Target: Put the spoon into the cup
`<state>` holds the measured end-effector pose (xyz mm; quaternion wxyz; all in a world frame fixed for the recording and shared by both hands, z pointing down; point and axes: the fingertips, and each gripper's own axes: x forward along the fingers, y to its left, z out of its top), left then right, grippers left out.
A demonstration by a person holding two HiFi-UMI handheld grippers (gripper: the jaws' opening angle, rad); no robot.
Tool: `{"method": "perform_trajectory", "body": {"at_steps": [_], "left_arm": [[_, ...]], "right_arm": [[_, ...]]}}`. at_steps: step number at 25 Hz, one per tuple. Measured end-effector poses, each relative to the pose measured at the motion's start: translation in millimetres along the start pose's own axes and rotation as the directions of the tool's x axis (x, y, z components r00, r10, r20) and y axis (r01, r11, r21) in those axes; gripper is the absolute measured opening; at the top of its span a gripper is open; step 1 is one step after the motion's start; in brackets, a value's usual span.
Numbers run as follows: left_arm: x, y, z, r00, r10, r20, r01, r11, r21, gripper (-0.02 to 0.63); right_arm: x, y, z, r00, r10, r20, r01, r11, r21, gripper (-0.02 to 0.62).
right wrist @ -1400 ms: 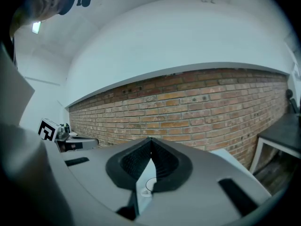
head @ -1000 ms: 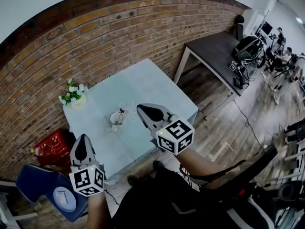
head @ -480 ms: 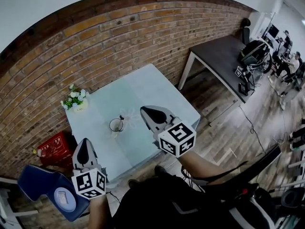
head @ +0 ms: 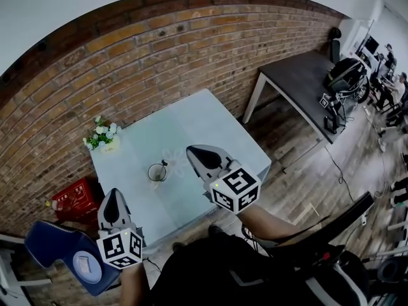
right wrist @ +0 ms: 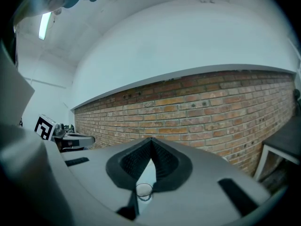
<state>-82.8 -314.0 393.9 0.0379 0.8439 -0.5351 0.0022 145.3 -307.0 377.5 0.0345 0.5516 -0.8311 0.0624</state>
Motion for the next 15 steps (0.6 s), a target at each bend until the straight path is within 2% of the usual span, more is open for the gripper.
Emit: {"method": "perform_trajectory", "body": {"at_steps": [15], "left_arm": [[6.3, -0.5, -0.6, 1.0, 0.006, 0.005, -0.006, 1.0, -0.012, 0.008]], "right_arm": [[11.1, -6.2, 2.7, 1.0, 0.015, 0.009, -0.015, 1.0, 0.007, 0.015]]}}
